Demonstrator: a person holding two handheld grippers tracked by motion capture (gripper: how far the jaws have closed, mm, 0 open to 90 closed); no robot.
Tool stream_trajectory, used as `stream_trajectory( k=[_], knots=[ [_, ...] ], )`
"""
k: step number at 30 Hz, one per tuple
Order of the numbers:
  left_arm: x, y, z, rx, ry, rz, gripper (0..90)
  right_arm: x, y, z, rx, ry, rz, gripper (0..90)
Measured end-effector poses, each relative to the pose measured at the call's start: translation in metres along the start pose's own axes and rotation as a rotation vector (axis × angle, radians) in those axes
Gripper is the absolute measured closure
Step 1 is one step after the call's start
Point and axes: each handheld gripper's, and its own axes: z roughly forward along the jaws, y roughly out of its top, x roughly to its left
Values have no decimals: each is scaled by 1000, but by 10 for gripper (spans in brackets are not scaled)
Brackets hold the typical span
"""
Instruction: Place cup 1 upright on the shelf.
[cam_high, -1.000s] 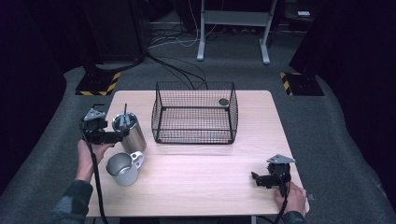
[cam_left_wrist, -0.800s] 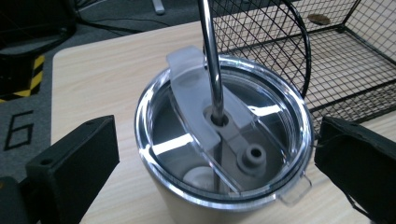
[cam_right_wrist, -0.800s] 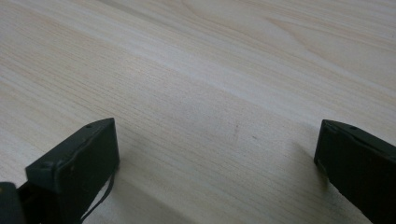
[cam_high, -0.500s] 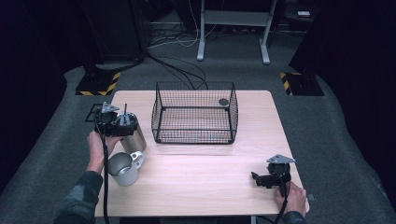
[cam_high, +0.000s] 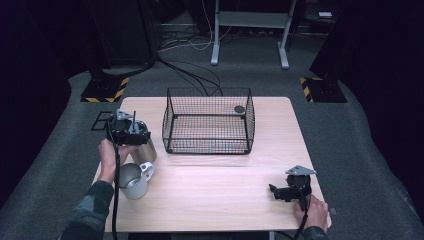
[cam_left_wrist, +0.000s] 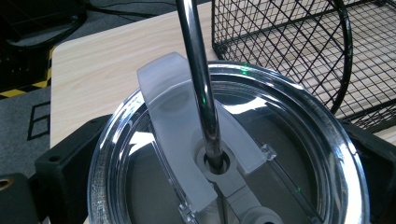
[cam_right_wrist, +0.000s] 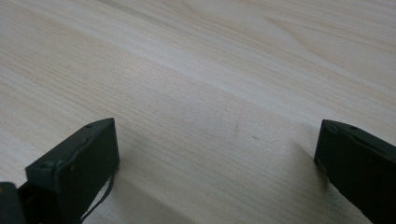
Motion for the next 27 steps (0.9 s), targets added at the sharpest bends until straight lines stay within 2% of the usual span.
stream_trajectory(
  k=[7, 10, 15, 18, 21, 25, 27],
  knots=[
    [2, 0, -1, 5, -16, -8, 40, 0, 0, 0, 0, 0, 0, 0],
    [4, 0, -3, 14, -13, 9, 40, 0, 0, 0, 0, 0, 0, 0],
    [7, -1, -7, 0, -12, -3, 41, 0, 0, 0, 0, -1, 0, 0],
    [8, 0, -12, -14, -5, 2, 41, 0, 0, 0, 1, 0, 5, 0],
    [8, 4, -22, -21, -22, 11, 41, 0, 0, 0, 1, 0, 5, 0],
    [7, 8, -31, -44, -19, 30, 41, 0, 0, 0, 0, 0, 0, 0],
    [7, 10, -35, -40, -25, 35, 41, 0, 0, 0, 0, 0, 0, 0]
  ],
)
